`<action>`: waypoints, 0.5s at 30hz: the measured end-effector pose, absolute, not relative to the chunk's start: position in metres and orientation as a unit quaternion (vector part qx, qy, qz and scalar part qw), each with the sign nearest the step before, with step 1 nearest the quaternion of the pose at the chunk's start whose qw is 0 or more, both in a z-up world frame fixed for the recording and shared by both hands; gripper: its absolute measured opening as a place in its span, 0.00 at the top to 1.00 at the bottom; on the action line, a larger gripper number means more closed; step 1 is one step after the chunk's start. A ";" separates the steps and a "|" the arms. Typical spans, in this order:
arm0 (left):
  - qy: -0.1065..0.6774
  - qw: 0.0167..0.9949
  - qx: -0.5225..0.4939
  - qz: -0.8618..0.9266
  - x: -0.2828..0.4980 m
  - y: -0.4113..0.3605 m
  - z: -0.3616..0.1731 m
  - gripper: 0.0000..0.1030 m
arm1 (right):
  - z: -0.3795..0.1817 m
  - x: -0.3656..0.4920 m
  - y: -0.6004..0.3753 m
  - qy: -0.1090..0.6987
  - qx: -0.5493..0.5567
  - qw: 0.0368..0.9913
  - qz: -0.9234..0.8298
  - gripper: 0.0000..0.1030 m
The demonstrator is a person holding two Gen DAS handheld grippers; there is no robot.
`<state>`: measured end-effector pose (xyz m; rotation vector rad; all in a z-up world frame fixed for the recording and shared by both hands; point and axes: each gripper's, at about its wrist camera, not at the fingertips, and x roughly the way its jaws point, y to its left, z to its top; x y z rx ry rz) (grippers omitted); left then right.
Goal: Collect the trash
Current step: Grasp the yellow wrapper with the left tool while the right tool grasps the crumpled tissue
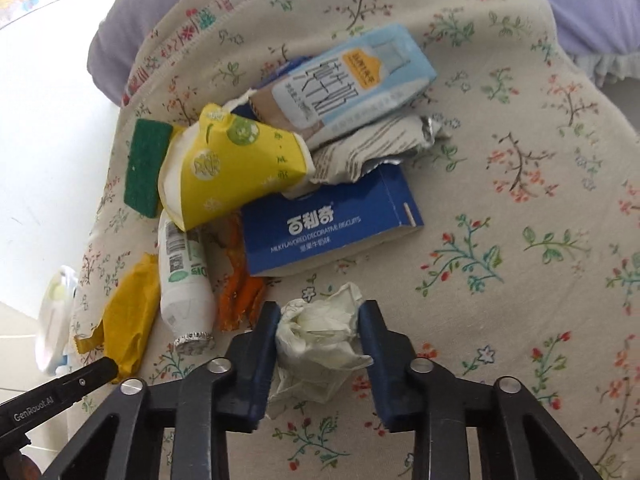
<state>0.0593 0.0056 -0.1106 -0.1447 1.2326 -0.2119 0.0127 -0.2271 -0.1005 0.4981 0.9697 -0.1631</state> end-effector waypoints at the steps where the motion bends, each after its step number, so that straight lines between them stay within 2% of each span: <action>1: 0.574 0.810 -0.071 -0.099 0.059 0.007 -0.108 1.00 | -0.098 0.010 -0.229 0.455 0.245 0.853 -0.075 0.69; 6: 0.573 0.799 -0.147 -0.112 0.062 0.032 -0.093 0.97 | -0.074 -0.003 -0.234 0.421 0.246 0.870 -0.076 0.70; 8: 0.582 0.791 -0.160 -0.106 0.064 0.032 -0.095 0.88 | -0.068 -0.004 -0.232 0.412 0.242 0.875 -0.076 0.70; 9: 0.585 0.787 -0.166 -0.105 0.063 0.033 -0.097 0.73 | -0.066 -0.006 -0.233 0.410 0.242 0.876 -0.074 0.70; 10: 0.589 0.784 -0.166 -0.106 0.062 0.032 -0.098 0.50 | -0.065 -0.007 -0.233 0.409 0.243 0.877 -0.069 0.70; 12: 0.600 0.778 -0.160 -0.100 0.059 0.028 -0.100 0.31 | -0.064 -0.006 -0.231 0.410 0.246 0.876 -0.062 0.70; 15: 0.604 0.772 -0.174 -0.095 0.061 0.030 -0.106 0.31 | -0.064 -0.007 -0.229 0.411 0.249 0.876 -0.054 0.70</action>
